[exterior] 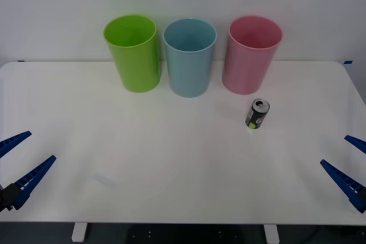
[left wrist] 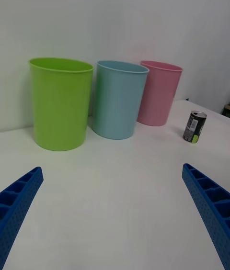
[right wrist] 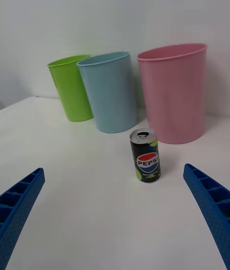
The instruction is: Grasp the object on the table and drop it into the matching bin: aluminum can to the light blue bin, PET bottle to the pink bin.
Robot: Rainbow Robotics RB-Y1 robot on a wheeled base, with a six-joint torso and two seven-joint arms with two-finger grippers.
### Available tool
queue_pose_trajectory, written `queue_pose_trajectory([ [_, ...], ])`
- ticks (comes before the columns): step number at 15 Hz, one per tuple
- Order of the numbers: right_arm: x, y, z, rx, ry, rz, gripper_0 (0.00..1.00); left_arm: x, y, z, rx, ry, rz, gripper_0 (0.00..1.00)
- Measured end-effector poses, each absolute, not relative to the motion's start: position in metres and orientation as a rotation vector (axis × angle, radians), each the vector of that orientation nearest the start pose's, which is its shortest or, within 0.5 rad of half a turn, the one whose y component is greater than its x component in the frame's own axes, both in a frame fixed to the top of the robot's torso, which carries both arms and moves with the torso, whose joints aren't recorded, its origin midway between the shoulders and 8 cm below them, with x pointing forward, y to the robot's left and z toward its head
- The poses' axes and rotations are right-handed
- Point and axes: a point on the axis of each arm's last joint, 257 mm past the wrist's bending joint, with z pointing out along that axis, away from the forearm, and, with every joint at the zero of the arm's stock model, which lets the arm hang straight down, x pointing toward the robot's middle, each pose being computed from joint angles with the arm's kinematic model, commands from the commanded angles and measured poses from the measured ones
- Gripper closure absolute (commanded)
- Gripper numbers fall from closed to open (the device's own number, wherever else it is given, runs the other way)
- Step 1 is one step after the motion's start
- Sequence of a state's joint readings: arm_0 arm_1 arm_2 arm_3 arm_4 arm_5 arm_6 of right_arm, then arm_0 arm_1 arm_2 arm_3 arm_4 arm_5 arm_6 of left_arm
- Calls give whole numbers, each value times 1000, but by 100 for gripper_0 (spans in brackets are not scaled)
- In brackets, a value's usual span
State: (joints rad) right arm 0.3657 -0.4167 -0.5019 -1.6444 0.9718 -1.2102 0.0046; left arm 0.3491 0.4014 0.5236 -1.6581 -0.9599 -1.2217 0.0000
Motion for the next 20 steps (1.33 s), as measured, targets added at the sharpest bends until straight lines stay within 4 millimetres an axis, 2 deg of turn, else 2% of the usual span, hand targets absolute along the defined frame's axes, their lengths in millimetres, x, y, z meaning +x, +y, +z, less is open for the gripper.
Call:
queue_pose_trajectory([
  [5,333,-340,-195,-455,1523,536,0,342,330,-169,465,1441,-567,0],
  [9,336,-343,-204,-437,1533,495,0,342,330,-169,465,1441,-567,0],
  [14,345,-347,-219,-447,1533,363,0,342,330,-169,465,1441,-567,0],
  [20,365,-341,-256,-380,1575,379,0,342,330,-169,465,1441,-567,0],
])
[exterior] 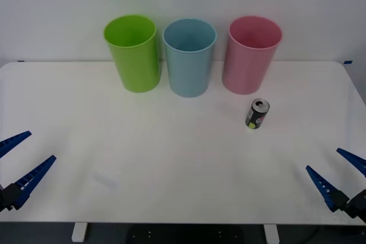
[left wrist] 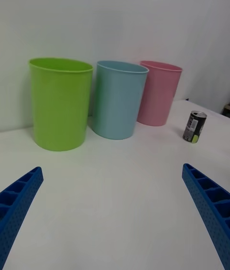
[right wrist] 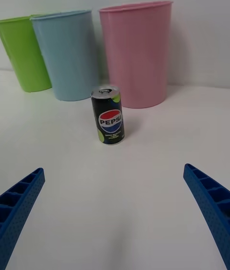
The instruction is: Grasp the object on the table and drop it into the matching bin: aluminum can to the light blue bin, PET bottle to the pink bin.
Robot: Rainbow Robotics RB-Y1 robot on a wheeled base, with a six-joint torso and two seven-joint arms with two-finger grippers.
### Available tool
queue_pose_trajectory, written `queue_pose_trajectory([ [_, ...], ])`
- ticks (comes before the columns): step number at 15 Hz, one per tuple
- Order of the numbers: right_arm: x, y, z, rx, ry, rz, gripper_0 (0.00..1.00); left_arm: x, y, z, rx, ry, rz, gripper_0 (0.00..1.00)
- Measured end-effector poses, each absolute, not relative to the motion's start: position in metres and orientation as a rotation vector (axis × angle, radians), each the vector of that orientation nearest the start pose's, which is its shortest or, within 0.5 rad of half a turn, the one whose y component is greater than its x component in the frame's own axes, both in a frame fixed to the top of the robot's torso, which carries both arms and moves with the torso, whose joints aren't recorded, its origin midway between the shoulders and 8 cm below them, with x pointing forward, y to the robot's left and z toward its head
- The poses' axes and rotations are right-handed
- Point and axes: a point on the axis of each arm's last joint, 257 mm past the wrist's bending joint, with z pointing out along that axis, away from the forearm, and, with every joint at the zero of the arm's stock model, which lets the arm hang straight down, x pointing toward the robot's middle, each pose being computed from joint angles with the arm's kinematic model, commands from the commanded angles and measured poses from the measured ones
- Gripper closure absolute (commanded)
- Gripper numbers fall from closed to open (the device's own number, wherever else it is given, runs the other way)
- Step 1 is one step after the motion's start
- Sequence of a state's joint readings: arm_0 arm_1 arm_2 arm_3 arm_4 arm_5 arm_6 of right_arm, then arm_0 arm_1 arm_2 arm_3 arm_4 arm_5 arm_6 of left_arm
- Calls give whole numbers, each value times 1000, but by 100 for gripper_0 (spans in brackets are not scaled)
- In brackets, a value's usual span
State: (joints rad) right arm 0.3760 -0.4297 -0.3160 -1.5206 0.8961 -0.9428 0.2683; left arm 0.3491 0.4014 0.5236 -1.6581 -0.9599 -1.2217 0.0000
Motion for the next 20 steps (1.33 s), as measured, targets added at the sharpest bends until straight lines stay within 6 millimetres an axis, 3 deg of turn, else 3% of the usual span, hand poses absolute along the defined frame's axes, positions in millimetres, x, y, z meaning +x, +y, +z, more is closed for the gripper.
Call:
queue_pose_trajectory([
  [6,397,-331,-276,-368,1586,371,0,342,330,-169,465,1441,-567,0],
  [20,454,-288,-284,-347,1601,310,0,342,330,-169,465,1441,-567,0],
])
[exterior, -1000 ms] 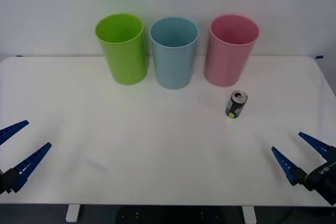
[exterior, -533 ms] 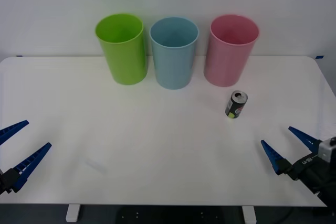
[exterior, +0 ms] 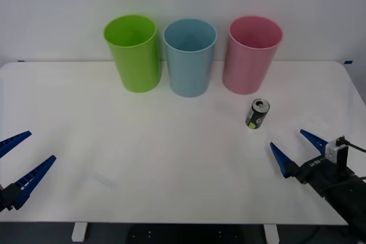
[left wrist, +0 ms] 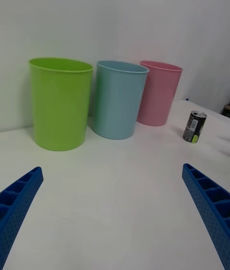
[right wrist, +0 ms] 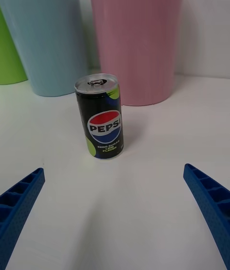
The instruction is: Grasp the object on the table and drop it into the matching bin: aluminum can to the light blue bin, PET bottle to the pink bin.
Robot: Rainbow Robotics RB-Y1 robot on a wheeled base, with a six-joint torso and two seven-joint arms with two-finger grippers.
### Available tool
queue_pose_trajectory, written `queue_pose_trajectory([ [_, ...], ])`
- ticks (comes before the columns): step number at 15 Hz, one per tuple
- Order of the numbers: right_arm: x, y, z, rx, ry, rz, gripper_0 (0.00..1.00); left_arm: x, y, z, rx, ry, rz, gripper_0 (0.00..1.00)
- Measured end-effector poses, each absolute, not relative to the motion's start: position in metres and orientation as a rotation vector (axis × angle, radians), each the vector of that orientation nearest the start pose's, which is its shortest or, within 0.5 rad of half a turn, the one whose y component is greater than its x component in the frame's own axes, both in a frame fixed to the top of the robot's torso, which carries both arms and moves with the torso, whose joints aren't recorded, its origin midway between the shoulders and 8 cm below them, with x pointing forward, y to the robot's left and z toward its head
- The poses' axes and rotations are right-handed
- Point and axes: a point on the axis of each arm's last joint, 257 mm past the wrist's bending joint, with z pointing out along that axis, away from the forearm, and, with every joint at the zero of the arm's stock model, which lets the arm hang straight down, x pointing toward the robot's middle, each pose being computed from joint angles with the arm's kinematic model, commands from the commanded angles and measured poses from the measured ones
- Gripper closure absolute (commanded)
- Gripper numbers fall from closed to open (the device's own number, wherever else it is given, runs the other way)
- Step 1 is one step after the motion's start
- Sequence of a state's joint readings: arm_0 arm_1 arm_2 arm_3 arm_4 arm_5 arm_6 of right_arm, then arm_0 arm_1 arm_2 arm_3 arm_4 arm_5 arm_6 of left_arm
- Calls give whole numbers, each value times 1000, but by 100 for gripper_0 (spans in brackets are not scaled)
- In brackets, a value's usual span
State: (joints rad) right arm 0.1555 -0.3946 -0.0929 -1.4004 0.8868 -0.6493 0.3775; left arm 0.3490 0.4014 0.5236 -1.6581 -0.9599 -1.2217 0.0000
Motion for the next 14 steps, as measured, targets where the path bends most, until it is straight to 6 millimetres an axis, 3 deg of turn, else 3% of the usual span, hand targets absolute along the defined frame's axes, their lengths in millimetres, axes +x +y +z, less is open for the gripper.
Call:
queue_pose_trajectory([
  [14,508,-244,-279,-326,1621,245,0,342,330,-169,465,1441,-567,0],
])
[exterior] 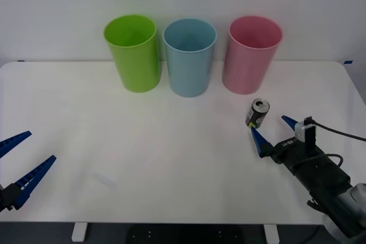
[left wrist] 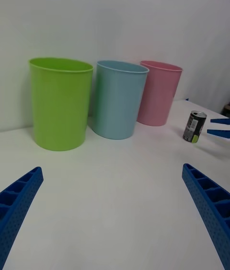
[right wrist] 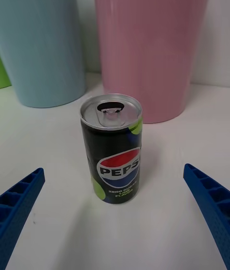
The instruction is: Grasp the object on the table and drop it into the matching bin: aluminum can to the light blue bin, PET bottle to the pink bin.
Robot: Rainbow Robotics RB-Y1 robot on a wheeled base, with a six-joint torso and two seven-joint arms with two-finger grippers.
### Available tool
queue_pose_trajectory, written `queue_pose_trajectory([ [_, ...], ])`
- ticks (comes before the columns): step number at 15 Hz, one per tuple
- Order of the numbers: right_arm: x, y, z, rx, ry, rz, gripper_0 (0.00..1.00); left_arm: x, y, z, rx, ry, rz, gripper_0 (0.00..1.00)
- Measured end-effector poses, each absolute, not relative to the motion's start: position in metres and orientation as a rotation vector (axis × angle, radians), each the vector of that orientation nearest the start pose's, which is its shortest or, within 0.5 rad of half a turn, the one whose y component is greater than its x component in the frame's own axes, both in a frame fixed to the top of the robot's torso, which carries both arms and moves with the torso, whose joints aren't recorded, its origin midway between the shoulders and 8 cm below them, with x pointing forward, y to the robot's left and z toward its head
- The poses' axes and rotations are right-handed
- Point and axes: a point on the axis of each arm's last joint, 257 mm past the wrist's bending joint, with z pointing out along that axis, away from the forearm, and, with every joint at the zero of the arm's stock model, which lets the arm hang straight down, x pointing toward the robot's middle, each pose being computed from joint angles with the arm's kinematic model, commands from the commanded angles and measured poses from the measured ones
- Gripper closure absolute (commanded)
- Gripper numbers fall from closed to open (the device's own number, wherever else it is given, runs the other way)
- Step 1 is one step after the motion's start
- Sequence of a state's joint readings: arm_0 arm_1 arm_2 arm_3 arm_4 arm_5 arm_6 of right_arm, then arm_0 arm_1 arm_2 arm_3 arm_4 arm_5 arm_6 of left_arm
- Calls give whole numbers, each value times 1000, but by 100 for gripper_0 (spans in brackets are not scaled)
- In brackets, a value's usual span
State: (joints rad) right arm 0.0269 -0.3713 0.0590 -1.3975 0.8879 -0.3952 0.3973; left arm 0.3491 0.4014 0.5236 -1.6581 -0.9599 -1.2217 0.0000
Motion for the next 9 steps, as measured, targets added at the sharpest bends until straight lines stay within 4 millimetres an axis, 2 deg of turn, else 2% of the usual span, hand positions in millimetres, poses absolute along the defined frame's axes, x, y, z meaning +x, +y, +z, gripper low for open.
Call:
queue_pose_trajectory([
  [4,532,-237,-291,-340,1644,259,0,342,330,-169,465,1441,-567,0],
  [9,557,-226,-293,-342,1650,257,0,342,330,-169,465,1441,-567,0],
])
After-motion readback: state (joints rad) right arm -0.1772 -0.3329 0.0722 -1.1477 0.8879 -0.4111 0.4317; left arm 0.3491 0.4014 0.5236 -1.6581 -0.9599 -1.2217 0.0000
